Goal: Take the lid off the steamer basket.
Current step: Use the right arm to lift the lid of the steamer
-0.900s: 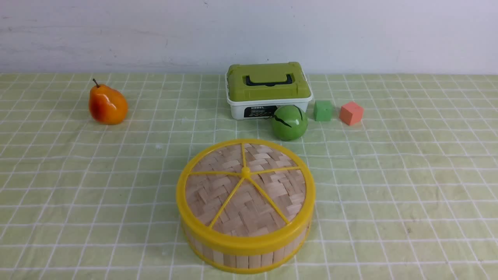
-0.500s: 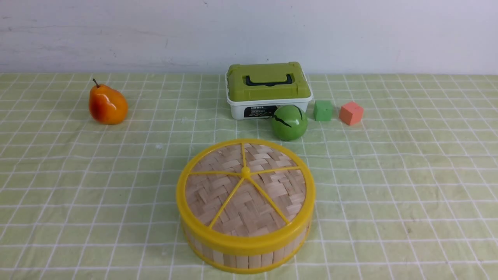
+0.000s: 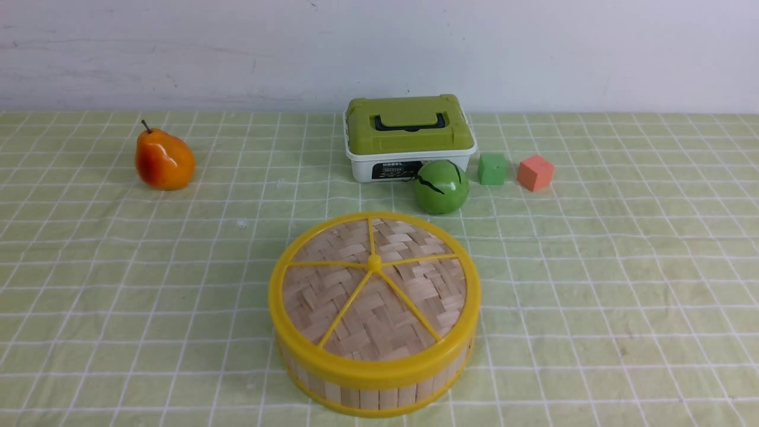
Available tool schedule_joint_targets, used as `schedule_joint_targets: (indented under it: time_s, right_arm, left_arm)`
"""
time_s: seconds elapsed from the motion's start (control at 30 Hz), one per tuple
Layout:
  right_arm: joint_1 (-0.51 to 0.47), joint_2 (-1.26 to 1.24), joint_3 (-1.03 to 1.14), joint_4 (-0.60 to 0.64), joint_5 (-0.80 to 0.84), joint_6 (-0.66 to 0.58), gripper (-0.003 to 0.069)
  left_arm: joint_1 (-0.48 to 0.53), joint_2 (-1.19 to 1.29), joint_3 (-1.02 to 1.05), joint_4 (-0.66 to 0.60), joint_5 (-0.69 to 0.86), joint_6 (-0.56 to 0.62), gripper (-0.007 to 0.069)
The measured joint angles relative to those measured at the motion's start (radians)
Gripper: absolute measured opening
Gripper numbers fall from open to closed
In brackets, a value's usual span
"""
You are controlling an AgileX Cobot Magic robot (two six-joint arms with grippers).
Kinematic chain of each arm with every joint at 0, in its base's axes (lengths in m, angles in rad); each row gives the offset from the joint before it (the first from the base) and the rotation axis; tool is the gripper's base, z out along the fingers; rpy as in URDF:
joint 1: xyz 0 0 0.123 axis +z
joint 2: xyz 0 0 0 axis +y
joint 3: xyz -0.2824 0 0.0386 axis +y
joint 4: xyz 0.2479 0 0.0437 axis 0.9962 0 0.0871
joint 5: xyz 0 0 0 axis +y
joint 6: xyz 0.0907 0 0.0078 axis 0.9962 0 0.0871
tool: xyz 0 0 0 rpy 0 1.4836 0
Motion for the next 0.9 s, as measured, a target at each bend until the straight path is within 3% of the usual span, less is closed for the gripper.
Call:
schedule_joint_targets:
  time_s: [0.67, 0.73, 0.9]
  right_arm:
    - [0.000, 0.000, 0.000, -0.058, 0.000, 0.003, 0.0241]
    - [0.000, 0.000, 0.000, -0.025, -0.001, 0.028, 0.0241]
    - [0.000, 0.000, 0.004, 0.422, -0.007, 0.333, 0.0241]
  left_arm:
    - [0.000, 0.000, 0.000, 0.000, 0.000, 0.000, 0.0239]
    - [0.000, 0.000, 0.000, 0.000, 0.000, 0.000, 0.0239]
    - [0.000, 0.000, 0.000, 0.000, 0.000, 0.000, 0.0239]
